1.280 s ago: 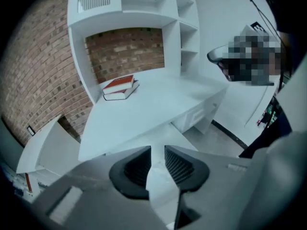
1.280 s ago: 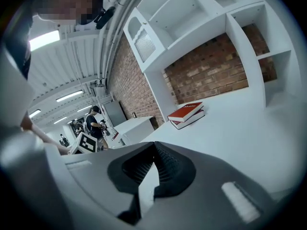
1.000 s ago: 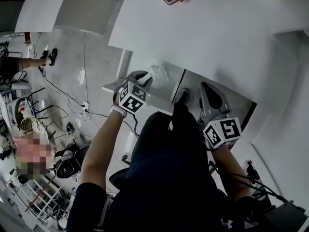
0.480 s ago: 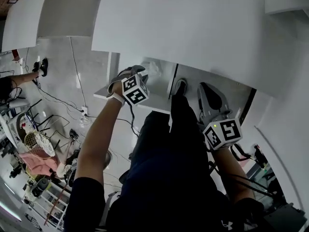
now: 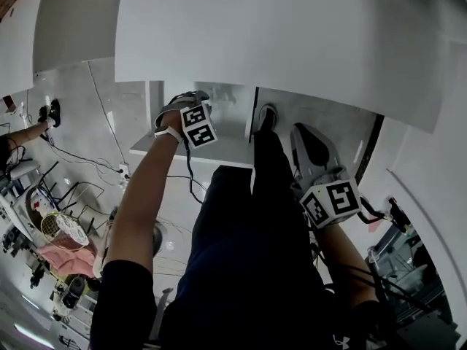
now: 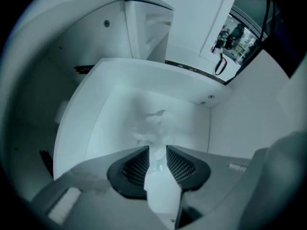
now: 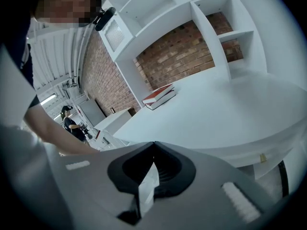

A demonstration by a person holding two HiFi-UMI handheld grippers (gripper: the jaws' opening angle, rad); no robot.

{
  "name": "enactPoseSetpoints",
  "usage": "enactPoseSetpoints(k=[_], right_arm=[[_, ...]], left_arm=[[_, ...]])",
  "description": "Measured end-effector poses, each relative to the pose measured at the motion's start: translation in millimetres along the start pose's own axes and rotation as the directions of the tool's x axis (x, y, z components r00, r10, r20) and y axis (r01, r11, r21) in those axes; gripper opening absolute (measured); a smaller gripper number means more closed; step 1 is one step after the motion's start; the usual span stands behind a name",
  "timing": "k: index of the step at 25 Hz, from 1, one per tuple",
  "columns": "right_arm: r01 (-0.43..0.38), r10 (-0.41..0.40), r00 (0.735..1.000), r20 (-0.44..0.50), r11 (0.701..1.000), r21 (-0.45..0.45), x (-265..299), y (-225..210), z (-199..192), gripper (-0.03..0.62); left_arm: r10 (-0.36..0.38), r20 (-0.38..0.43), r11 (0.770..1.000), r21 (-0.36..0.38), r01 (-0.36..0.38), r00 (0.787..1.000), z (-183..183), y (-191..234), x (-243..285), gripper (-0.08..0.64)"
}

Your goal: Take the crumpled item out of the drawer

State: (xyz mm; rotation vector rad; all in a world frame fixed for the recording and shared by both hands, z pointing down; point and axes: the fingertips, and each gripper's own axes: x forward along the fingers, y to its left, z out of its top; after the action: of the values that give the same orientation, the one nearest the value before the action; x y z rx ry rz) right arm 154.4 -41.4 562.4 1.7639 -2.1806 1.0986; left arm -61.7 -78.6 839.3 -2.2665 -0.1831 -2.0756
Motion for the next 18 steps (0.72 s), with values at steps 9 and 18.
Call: enactPoseSetpoints(k=[9, 18], right_arm=[[0.056, -0.055, 0.998, -0.01, 0.998, 0.04, -13, -20, -27, 0.003], [0.028, -0.027, 1.0, -0.014, 0.999, 0.017, -8, -7, -25, 0.003]], left_arm=[[0.035, -0.042, 0.977, 0.212, -0.025, 0.998, 0, -5, 34, 0.066], [0.012, -0.019, 0.997, 0.078, -0.01, 1.0, 7, -9, 23, 0.009]])
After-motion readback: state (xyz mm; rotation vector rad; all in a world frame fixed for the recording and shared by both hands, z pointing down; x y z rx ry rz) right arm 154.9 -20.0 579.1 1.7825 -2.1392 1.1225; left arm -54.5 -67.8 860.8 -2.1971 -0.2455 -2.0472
